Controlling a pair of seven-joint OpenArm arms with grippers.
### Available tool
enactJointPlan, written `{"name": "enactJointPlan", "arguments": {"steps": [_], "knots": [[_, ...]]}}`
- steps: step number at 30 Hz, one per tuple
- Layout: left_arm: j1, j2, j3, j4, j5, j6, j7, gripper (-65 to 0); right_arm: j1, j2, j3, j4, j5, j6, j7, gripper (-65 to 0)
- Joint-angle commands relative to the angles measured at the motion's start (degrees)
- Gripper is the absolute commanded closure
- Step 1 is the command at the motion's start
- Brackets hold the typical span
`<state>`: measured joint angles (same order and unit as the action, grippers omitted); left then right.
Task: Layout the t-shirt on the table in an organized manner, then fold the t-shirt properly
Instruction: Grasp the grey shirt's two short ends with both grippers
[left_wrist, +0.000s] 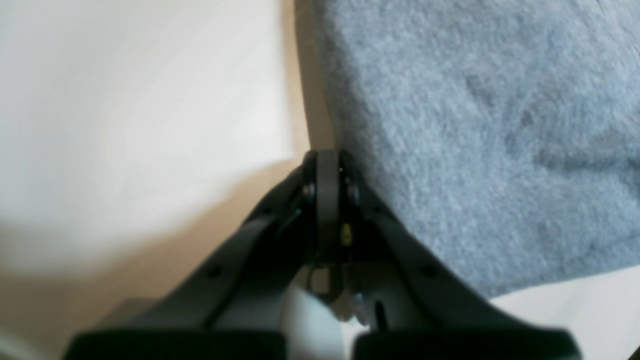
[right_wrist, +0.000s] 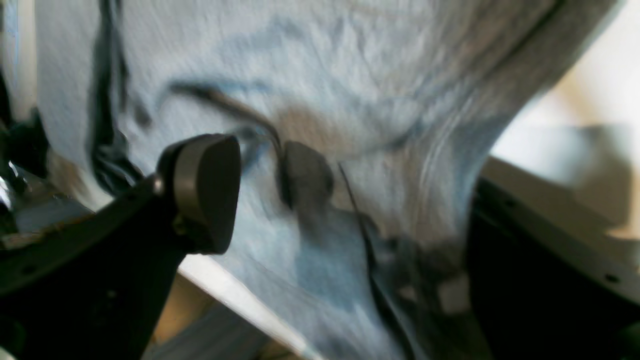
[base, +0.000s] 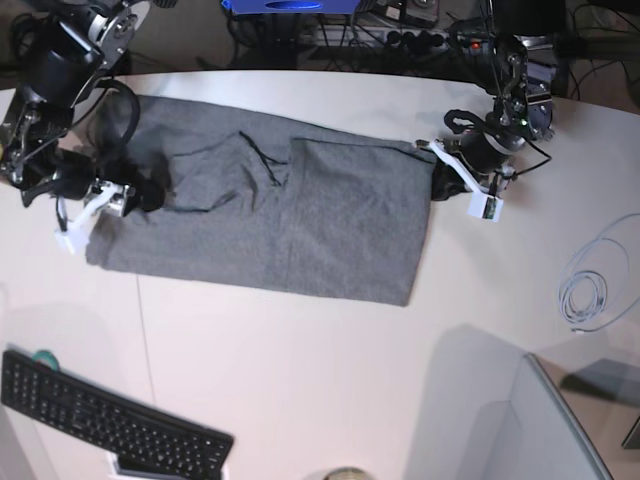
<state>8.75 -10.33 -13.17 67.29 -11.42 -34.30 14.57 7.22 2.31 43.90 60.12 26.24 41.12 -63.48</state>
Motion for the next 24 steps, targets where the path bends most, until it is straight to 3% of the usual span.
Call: {"name": "enactJointPlan", "arguments": {"steps": [1, 7, 12, 20, 22, 24], "knots": [[-0.01, -0.35, -0.15, 1.59, -0.76, -0.2, -0.9, 0.0, -0.06, 0.81, -0.08, -1.35, -4.57, -1.12, -1.26, -49.4], [0.7, -0.35, -0.06, 2.56, -0.76, -0.2, -0.81, 0.0, 0.82, 1.61, -1.92, -3.72, -4.57, -1.12, 1.46, -48.5], [2.37, 0.53, -0.06, 3.79, -0.84, -0.29, -0.72, 0.0, 1.08, 1.69, -5.79, -3.72, -4.57, -1.12, 3.84, -37.2], [2.54, 0.61, -0.33, 4.14, -0.67, -0.29, -0.72, 0.0, 1.17, 1.52, -6.41, -3.72, -4.57, -1.12, 4.19, -34.2], [2.63, 0.7, -0.06, 4.14, -0.58, -0.29, -0.72, 0.0, 1.17, 1.61, -6.41, -3.55, -4.57, -1.12, 4.19, -24.6], [2.89, 0.88, 0.03, 4.32, -0.76, -0.29, -0.72, 0.0, 1.35, 1.61, -6.41, -3.46, -4.57, -1.12, 4.01, -9.6]]}}
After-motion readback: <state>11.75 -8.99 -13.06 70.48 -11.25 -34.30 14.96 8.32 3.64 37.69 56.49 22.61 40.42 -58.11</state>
